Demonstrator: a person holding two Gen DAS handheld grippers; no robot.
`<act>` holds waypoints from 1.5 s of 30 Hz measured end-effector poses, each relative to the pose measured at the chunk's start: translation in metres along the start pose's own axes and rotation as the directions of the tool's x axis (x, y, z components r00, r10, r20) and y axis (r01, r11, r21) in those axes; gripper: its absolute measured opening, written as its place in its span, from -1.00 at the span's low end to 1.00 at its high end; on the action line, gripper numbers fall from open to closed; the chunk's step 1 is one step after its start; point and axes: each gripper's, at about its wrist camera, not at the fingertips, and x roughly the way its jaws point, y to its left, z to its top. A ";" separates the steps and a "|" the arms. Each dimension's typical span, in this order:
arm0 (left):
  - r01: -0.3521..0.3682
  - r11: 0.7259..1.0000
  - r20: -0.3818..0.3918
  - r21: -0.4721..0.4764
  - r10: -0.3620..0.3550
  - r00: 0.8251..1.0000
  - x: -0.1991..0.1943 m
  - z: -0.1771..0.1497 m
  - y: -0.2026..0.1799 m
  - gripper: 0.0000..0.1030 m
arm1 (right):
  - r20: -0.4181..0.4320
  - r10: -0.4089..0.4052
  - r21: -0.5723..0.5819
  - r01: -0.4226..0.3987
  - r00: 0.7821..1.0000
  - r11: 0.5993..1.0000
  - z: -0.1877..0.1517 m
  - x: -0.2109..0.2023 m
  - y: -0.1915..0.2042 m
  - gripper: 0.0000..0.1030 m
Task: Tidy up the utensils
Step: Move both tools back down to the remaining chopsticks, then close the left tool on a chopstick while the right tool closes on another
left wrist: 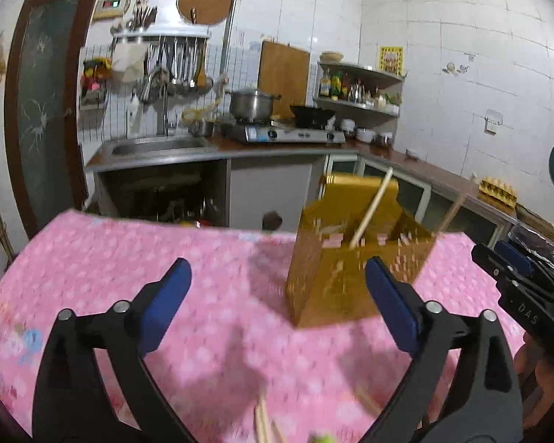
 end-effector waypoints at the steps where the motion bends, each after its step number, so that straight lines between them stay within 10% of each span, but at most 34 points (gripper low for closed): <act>1: -0.003 1.000 -0.016 -0.005 0.003 1.000 -0.003 -0.004 0.003 0.86 | -0.031 -0.007 0.000 0.007 0.999 1.000 -0.006 -0.005 0.001 0.31; 12: -0.009 1.000 -0.303 0.011 0.012 0.953 -0.017 -0.062 0.030 0.90 | -0.261 -0.001 -0.005 0.000 0.965 1.000 -0.062 -0.037 0.018 0.49; 25: -0.043 0.999 -0.454 -0.027 0.026 0.891 0.010 -0.095 0.039 0.88 | -0.475 -0.053 -0.032 0.043 0.878 0.999 -0.109 -0.001 0.030 0.36; 45: 0.006 1.000 -0.499 0.011 0.001 0.867 0.026 -0.094 0.034 -0.36 | -0.580 -0.036 -0.043 0.014 0.813 0.999 -0.113 0.024 0.041 -0.66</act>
